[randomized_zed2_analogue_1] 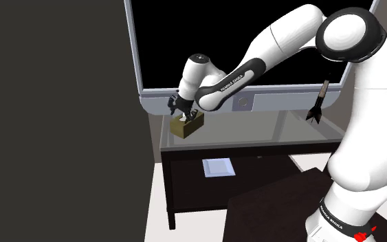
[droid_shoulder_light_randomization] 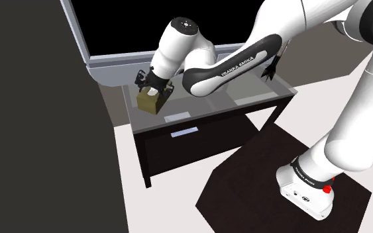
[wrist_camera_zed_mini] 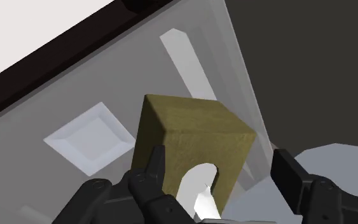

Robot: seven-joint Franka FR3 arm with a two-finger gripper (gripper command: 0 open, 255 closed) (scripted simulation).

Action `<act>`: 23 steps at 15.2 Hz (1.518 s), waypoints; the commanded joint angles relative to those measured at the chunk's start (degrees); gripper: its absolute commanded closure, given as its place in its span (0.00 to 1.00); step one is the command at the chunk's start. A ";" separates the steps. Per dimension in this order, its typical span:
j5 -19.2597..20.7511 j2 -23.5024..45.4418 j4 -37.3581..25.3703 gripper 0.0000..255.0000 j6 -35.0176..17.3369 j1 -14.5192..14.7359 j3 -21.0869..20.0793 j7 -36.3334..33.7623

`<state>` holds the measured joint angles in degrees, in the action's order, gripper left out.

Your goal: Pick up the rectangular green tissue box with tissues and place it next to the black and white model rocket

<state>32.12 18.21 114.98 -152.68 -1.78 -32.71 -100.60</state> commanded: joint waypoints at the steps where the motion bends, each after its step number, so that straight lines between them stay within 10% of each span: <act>1: 1.04 -2.75 3.43 0.00 -5.77 -2.48 0.40 2.02; 4: 3.25 -6.43 8.62 0.00 -15.32 -6.11 1.66 4.89; 11: 11.31 -0.01 3.85 0.00 -16.21 -1.24 7.09 -1.28; 20: 11.80 0.49 3.46 0.00 -16.29 -0.85 7.52 -1.65; 21: 11.80 0.49 3.46 1.00 -16.29 -0.85 7.52 -1.65; 23: 11.80 0.49 3.46 1.00 -16.29 -0.85 7.52 -1.65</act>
<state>43.92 18.70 118.44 -168.96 -2.63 -25.19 -102.26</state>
